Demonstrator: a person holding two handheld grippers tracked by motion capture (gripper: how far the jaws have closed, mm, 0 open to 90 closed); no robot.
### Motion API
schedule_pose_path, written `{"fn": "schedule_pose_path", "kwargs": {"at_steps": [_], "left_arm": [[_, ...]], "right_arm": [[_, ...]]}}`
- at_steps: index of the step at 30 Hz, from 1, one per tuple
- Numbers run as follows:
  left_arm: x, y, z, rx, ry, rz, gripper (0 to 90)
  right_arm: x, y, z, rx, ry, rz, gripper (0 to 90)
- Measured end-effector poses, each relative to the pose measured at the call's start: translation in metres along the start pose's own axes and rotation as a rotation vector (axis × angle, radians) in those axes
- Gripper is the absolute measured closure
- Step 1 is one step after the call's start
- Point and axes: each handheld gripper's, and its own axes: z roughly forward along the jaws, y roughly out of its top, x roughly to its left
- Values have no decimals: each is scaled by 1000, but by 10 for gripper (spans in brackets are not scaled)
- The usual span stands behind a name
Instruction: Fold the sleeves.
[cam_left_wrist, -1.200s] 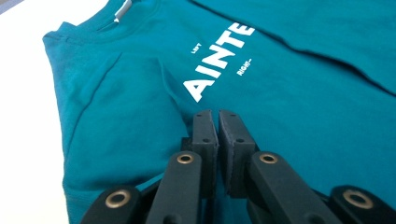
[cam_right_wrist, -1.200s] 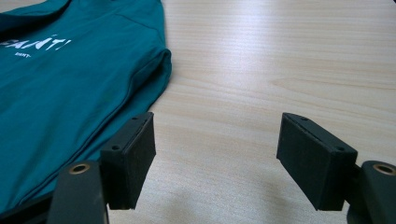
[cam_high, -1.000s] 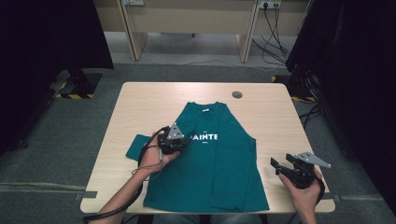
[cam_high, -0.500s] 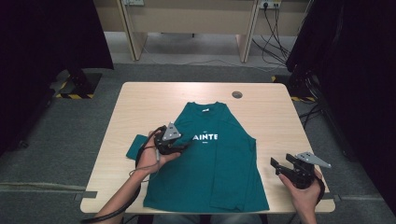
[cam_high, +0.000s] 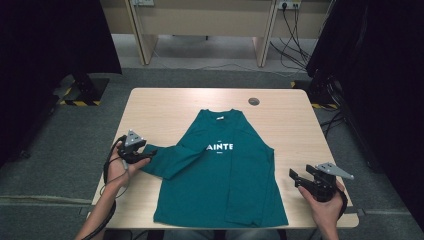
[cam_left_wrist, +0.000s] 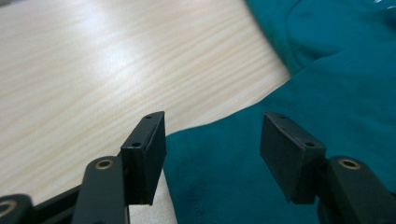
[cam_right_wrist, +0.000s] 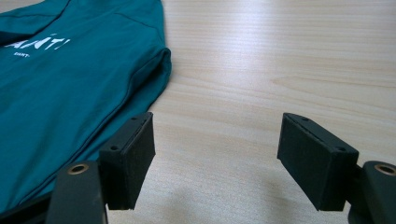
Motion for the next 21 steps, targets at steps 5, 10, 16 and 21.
{"fn": "schedule_pose_path", "kwargs": {"at_steps": [5,10,16,21], "left_arm": [[2,-4,7,24,-6,-18,429],[4,-5,9,29,-10,-30,441],[5,-5,9,29,-19,-43,462],[4,-5,9,27,-24,-40,547]], "right_arm": [[0,0,0,0,2,-1,280],[0,0,0,0,2,-1,279],[0,0,0,1,3,1,277],[-1,0,0,-1,4,6,272]]}}
